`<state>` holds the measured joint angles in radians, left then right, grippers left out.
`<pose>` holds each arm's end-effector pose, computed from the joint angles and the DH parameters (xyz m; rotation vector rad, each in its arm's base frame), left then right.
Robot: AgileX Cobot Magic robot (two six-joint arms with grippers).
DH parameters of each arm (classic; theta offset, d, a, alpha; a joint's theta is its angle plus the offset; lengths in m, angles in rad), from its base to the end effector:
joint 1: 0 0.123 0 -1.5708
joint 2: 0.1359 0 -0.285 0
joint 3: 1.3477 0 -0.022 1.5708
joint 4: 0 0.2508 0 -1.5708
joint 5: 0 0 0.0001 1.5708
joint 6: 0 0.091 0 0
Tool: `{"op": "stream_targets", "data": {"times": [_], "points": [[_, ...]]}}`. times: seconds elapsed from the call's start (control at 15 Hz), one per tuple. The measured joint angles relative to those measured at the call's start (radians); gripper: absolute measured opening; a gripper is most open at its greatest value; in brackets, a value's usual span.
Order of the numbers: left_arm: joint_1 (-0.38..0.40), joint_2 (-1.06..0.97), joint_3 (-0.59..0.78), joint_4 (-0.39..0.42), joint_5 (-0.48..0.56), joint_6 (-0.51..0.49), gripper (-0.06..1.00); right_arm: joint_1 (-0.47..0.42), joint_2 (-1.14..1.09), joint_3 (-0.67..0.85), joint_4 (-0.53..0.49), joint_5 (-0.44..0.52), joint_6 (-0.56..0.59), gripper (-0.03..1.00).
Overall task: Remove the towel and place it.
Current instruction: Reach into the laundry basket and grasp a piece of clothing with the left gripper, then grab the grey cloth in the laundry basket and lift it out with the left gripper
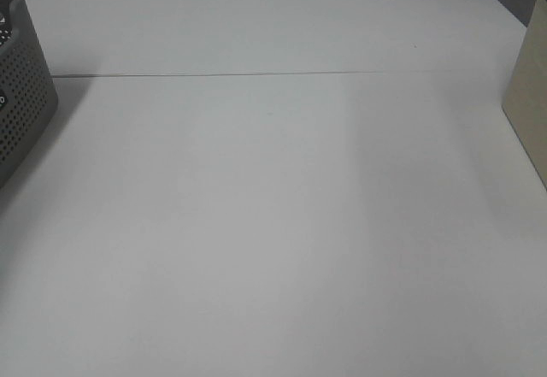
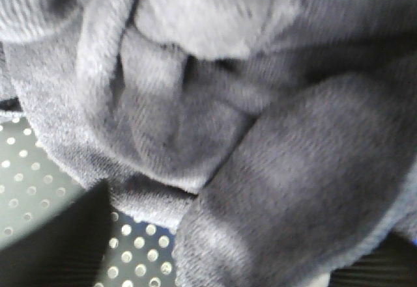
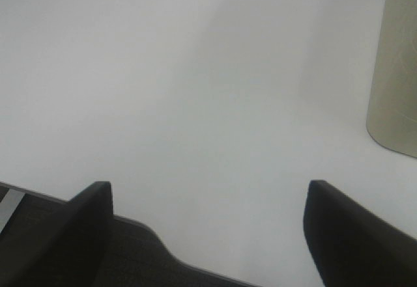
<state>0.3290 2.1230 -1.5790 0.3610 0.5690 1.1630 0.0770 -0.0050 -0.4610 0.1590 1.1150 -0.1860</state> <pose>0.4338 0.1664 0.1772 1.4546 2.4125 0.8201 -0.0053 0.0126 0.2630 -0.2878 2.1043 0.1289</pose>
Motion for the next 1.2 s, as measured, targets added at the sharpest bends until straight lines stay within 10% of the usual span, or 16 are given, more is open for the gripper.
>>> {"op": "stream_targets", "data": {"times": [0.27,1.2], "points": [[0.000,0.000,0.000,-0.016,0.002,0.000,0.21,0.000,0.000,0.000,0.000,0.000,0.000,0.77],[-0.059,-0.190,-0.002,-0.035,0.034,-0.052,0.01,0.000,0.000,0.000,0.000,0.000,0.000,0.77]]}}
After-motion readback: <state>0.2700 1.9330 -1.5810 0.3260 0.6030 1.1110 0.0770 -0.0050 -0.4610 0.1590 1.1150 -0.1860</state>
